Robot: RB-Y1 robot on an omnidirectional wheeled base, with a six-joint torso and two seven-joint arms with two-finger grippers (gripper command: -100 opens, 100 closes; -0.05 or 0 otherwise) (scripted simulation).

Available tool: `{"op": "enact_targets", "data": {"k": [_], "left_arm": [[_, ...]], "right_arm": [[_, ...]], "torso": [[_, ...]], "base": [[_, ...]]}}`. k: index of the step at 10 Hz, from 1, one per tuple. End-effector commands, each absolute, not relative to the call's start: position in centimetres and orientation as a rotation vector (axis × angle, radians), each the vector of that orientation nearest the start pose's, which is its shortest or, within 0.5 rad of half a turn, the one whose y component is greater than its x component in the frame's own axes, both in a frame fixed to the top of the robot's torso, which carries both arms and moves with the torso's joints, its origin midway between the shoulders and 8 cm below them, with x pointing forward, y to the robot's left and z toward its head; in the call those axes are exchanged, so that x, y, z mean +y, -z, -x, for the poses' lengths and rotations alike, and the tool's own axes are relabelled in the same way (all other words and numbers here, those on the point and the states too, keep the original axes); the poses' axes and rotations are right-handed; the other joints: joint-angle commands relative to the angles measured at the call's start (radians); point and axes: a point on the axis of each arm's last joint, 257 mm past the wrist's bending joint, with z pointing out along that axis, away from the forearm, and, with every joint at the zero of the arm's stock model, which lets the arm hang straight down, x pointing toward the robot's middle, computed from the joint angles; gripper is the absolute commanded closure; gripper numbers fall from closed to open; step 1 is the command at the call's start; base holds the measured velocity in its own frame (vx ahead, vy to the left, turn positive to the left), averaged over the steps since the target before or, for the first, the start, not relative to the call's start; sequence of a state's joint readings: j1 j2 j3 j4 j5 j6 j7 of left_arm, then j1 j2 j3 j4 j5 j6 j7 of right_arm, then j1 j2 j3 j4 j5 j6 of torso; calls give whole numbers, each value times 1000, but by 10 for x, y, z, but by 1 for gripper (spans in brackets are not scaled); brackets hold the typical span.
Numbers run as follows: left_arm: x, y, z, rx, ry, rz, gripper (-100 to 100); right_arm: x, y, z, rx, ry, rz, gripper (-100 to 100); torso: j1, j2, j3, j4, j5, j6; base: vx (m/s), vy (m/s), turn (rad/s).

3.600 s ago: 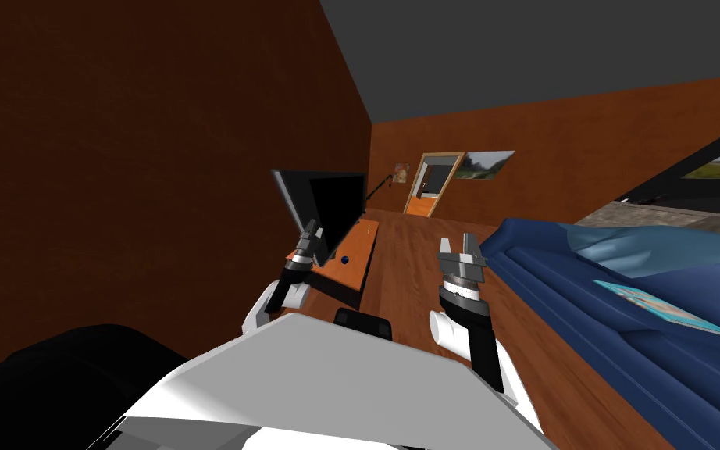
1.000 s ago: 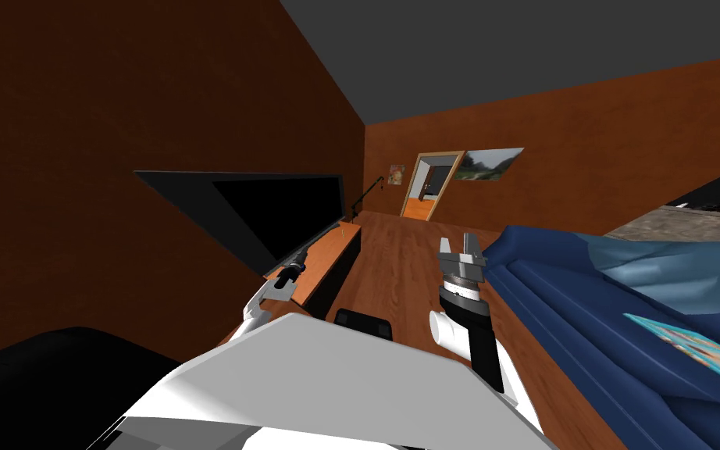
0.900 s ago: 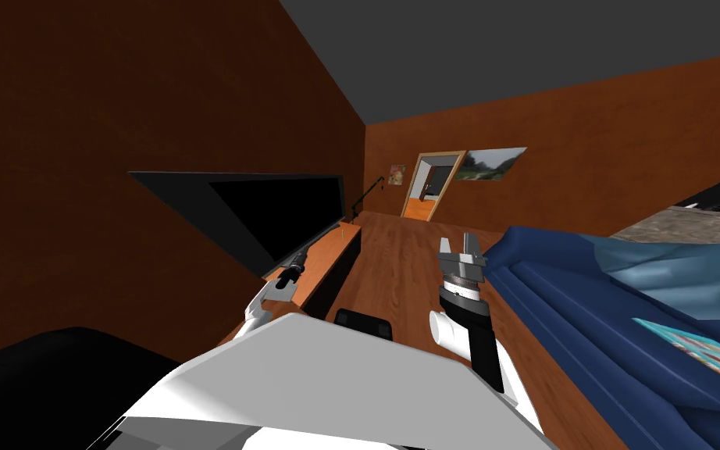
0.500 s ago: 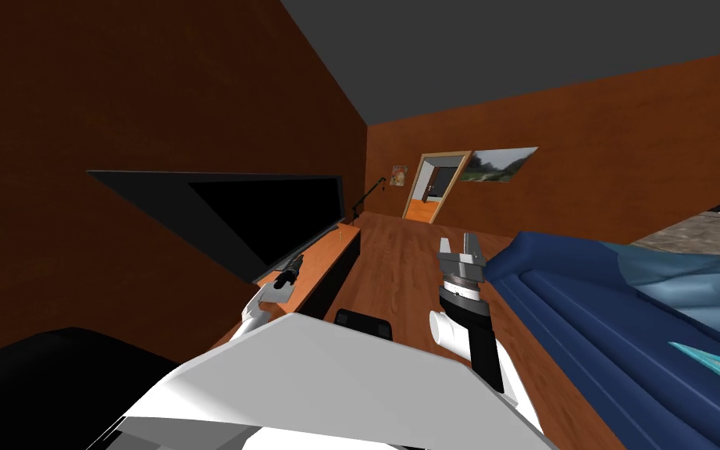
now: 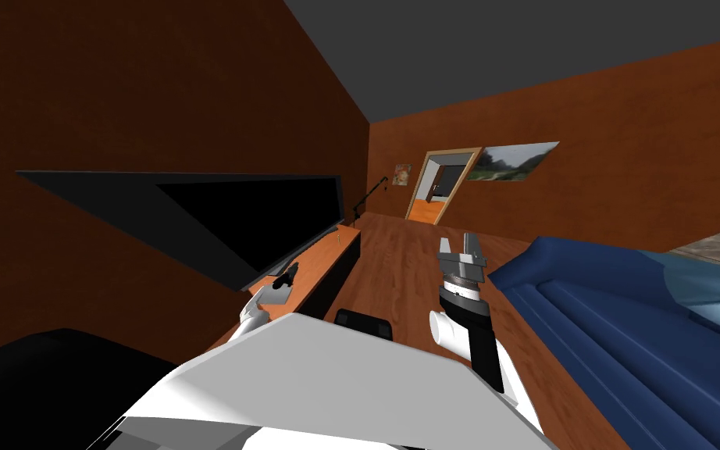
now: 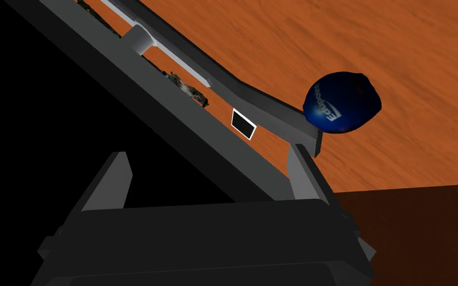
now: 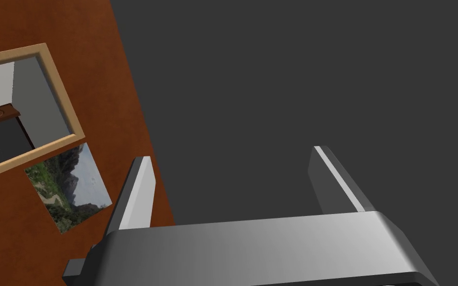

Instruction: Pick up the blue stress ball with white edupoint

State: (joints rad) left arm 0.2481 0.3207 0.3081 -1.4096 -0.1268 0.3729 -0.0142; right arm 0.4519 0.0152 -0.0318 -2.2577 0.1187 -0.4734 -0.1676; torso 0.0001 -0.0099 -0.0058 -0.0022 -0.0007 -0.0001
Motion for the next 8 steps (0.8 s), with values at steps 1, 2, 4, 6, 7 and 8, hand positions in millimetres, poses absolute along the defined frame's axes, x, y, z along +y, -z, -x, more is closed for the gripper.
{"op": "enact_targets", "data": {"k": [1,2,4,6,7,8], "left_arm": [[574,442,-311,1526,86,1641,-100],[581,457,-295,1538,43,1695,-100],[586,475,-272,1556,-14,1766,-100],[589,489,-255,1568,-55,1822,-100],[590,502,-238,1578,-93,1876,-100],[591,513,-221,1588,-128,1926,-100]], "right_arm": [[-275,-25,-357,628,-1365,-664,0],[-275,-25,-357,629,-1364,-664,0],[-275,-25,-357,628,-1365,-664,0],[-275,-25,-357,629,-1364,-664,0],[-275,-25,-357,628,-1365,-664,0],[-275,-25,-357,629,-1364,-664,0]], "torso": [[0,0,0,0,0,0],[0,-4,-2,-1,0,0],[0,-3,-2,-1,0,0],[2,-2,-1,-1,0,0],[2,-1,-1,0,0,0],[3,-1,-1,0,1,0]], "base": [[230,-32,97],[255,-24,146],[164,-40,46],[163,-8,85],[163,12,76],[216,7,99]]}}
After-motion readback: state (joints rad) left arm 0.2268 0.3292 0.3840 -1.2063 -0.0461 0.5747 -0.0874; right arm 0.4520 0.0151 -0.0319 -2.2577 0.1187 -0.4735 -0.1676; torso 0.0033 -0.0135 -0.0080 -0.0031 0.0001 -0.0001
